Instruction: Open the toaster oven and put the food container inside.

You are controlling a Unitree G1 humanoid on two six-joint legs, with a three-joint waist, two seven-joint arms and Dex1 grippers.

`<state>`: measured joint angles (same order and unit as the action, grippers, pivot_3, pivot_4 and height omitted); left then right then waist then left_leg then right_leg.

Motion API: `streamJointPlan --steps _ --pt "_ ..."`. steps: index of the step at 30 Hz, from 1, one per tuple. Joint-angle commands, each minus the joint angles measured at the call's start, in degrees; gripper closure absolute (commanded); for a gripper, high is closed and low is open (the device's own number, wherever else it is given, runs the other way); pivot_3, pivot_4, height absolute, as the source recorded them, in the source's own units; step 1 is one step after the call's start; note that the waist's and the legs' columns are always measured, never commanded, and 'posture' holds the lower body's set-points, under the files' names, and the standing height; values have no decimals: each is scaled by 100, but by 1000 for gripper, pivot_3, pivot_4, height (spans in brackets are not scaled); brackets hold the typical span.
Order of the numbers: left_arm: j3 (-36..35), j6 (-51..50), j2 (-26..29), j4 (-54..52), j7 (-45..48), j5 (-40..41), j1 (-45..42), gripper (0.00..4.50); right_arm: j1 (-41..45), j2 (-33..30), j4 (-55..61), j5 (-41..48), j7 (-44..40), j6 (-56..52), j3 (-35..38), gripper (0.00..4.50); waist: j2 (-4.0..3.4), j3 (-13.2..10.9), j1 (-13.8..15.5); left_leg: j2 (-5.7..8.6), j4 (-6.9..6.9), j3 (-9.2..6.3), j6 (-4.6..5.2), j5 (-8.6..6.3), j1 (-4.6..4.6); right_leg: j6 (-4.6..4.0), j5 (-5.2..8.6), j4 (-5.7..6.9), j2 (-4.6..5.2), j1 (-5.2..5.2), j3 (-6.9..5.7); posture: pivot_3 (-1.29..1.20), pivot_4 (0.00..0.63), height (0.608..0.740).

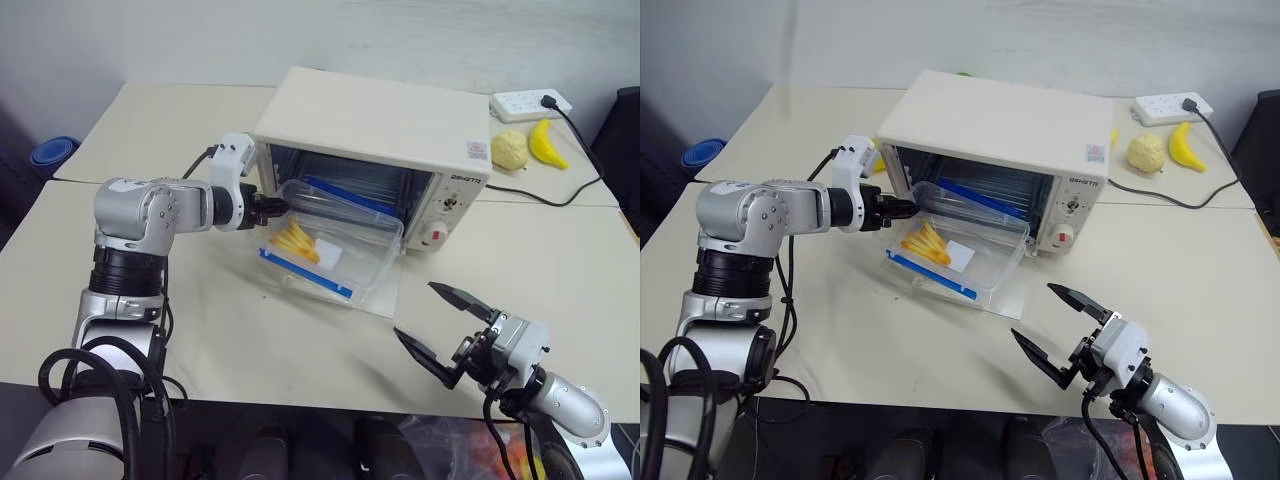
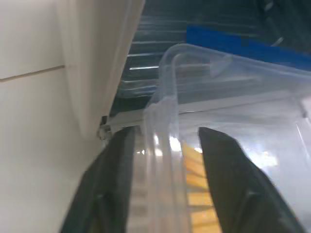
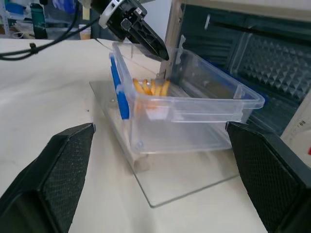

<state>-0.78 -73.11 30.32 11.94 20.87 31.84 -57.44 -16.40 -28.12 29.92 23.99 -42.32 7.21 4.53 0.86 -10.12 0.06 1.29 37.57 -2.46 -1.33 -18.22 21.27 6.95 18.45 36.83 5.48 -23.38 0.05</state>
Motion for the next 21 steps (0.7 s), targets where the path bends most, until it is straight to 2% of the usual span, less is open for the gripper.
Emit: streamJointPlan --steps 1,5,8,9,12,15,19,21 --pt "-399 -65 193 -277 394 224 1 1871 131 -40 398 73 168 -284 -50 0 0 0 -10 0 1 0 0 0 0 0 0 2 0 0 0 0 150 740" --pt "-767 264 660 -493 1242 531 160 1871 401 -251 705 244 229 -883 -55 0 0 0 -28 0 -3 -4 -1 0 -1 0 0 6 -5 -12 12 0 150 740" --pt "-737 1150 1631 -715 2791 562 806 1871 574 -521 1017 708 143 -1590 -181 0 -1 1 -82 -1 -5 -7 -2 -1 -3 0 0 5 -8 -21 24 0 150 740" --pt "-757 1616 1867 -743 3275 511 1068 1857 617 -597 1074 697 146 -1723 -212 189 -1 1 -96 0 -17 -8 -2 -1 -13 -1 0 6 -8 -20 31 0 150 740" --pt "-814 3041 2270 -540 4469 247 2051 2445 769 -819 1121 449 188 -2196 -535 948 -5 2 -73 0 -21 -12 -3 -1 -16 -4 2 -15 -3 -19 28 0 150 740" --pt "-532 4405 2356 -690 5232 -213 2986 3356 845 -961 1089 355 92 -2565 -920 1987 -4 2 15 2 -16 -14 1 -3 -11 -5 2 -33 2 -13 26 0 150 740" --pt "-186 4806 1702 -1093 5020 -367 3476 4500 1213 -899 784 102 18 -2738 -1400 3301 -4 2 126 7 7 -28 20 -13 4 -5 2 -42 12 -4 30 0 150 740" --pt "-22 5010 1364 -1117 4789 -559 3461 4500 1418 -700 463 -74 138 -2594 -1443 3999 1 3 143 9 29 -33 28 -18 13 0 -1 -39 14 -1 29 0 150 740"
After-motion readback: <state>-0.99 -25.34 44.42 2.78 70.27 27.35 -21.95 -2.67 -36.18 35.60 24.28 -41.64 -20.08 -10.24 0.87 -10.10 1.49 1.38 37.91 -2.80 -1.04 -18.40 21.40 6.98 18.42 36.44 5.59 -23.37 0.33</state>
